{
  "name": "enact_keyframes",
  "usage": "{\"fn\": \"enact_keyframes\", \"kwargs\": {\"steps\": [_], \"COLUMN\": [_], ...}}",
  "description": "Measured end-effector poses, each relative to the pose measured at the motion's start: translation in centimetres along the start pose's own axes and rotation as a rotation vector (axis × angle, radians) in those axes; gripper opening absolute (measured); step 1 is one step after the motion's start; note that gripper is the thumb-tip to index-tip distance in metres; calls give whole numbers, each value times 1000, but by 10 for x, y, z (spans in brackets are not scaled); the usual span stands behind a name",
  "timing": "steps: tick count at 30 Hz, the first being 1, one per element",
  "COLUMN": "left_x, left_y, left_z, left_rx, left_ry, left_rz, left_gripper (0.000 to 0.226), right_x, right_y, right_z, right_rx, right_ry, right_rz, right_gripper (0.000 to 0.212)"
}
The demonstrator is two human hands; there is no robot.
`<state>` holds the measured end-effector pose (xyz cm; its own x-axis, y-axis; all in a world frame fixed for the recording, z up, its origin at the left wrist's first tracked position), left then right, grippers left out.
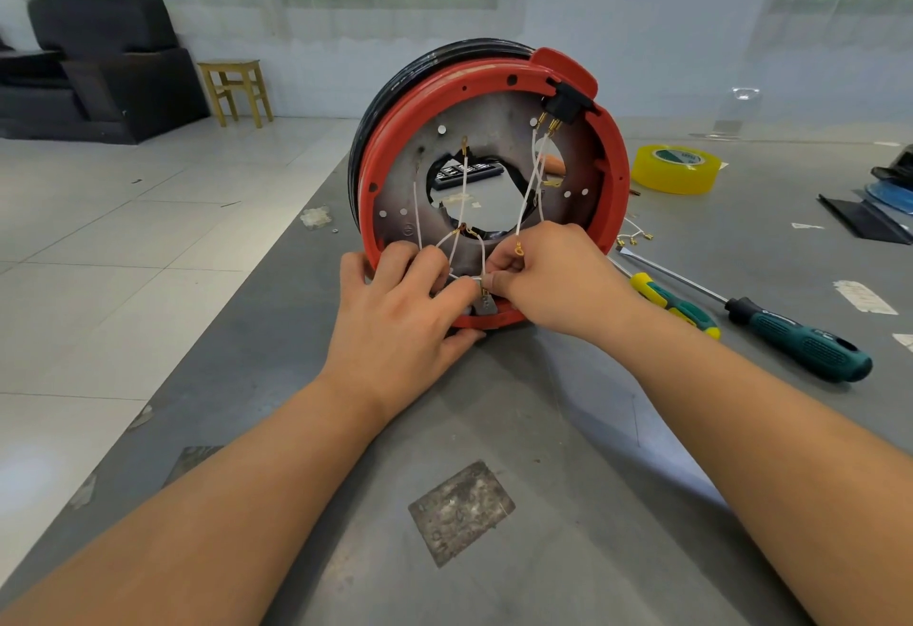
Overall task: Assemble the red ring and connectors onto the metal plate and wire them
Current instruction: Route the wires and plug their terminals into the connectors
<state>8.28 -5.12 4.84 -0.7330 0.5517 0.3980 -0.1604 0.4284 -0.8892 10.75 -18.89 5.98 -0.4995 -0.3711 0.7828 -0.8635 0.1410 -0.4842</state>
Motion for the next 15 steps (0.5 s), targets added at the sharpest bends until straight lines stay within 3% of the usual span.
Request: {"fn": "enact_keyframes", "kwargs": {"steps": [15], "left_x": [7], "left_y": [-4], "left_z": [-1], "left_rx": [22], "left_ry": [-11], "left_rz": [48], "left_gripper": [36], "right_x": [2], "right_y": [1], "right_z": [0], "right_rx": [-42], "right_ry": [-78], "right_rz": [13], "right_gripper": [12]}}
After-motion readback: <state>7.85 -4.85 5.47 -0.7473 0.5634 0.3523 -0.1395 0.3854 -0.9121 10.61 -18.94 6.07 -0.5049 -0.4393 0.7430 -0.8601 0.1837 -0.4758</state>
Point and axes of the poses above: each hand's wrist, its own y-axis away from the middle knuckle, its own x-axis out of the back of the hand, z = x × y, the point moved 10 cm from there along -y, towards the middle knuckle, and after that the axes turned 14 degrees about z, right-handed, at the moved point
